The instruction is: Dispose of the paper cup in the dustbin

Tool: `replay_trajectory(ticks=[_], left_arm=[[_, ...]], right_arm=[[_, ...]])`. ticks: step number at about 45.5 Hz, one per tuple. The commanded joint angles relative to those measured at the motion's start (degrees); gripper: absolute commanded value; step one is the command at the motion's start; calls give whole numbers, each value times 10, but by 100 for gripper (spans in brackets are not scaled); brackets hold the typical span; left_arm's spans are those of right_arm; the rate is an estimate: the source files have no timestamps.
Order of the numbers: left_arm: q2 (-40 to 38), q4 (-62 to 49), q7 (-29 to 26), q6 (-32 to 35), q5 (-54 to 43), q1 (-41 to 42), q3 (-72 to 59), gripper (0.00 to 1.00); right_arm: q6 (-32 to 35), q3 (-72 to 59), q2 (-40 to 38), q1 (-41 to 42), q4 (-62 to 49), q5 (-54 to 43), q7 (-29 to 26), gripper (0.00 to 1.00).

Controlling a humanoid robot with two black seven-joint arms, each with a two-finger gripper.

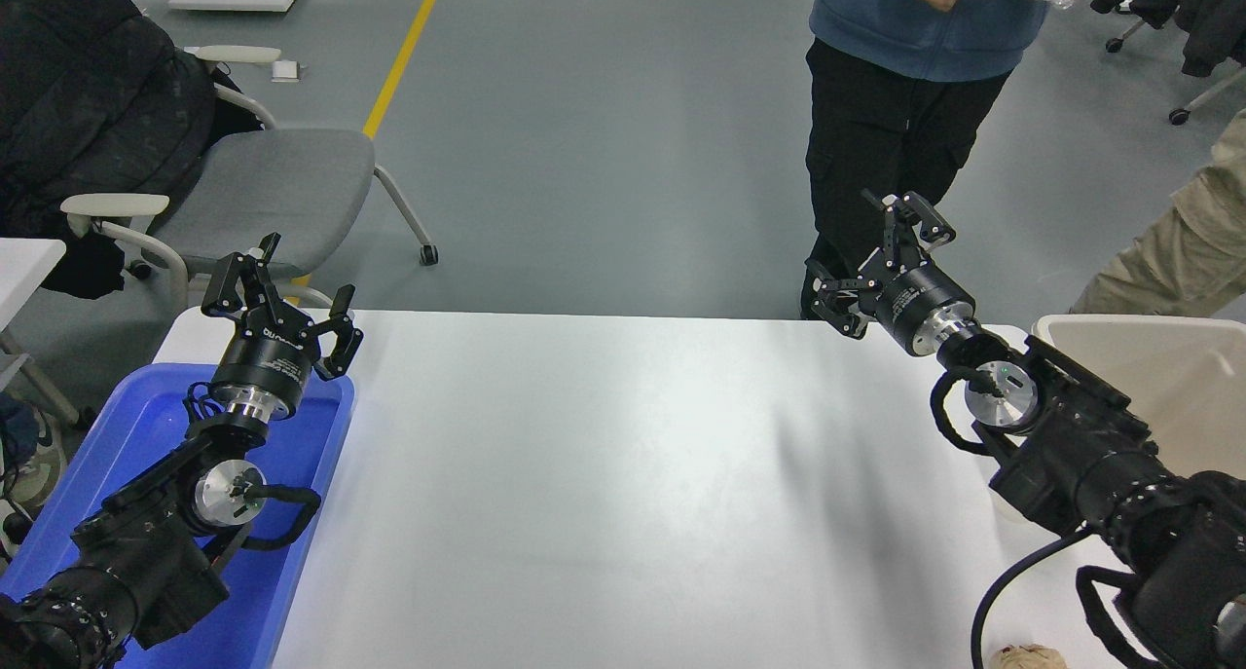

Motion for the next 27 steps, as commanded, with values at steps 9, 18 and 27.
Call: replay_trajectory(ticks=[9,18,27], left_arm=[[0,0,-1,0,0,0,0,100],[0,0,-1,0,0,0,0,100],[2,0,-1,0,0,0,0,100]], right_arm=[[0,-2,-2,5,1,-2,0,100],[2,-1,-2,5,5,-2,0,100],[3,-2,-2,4,7,-2,0,100]])
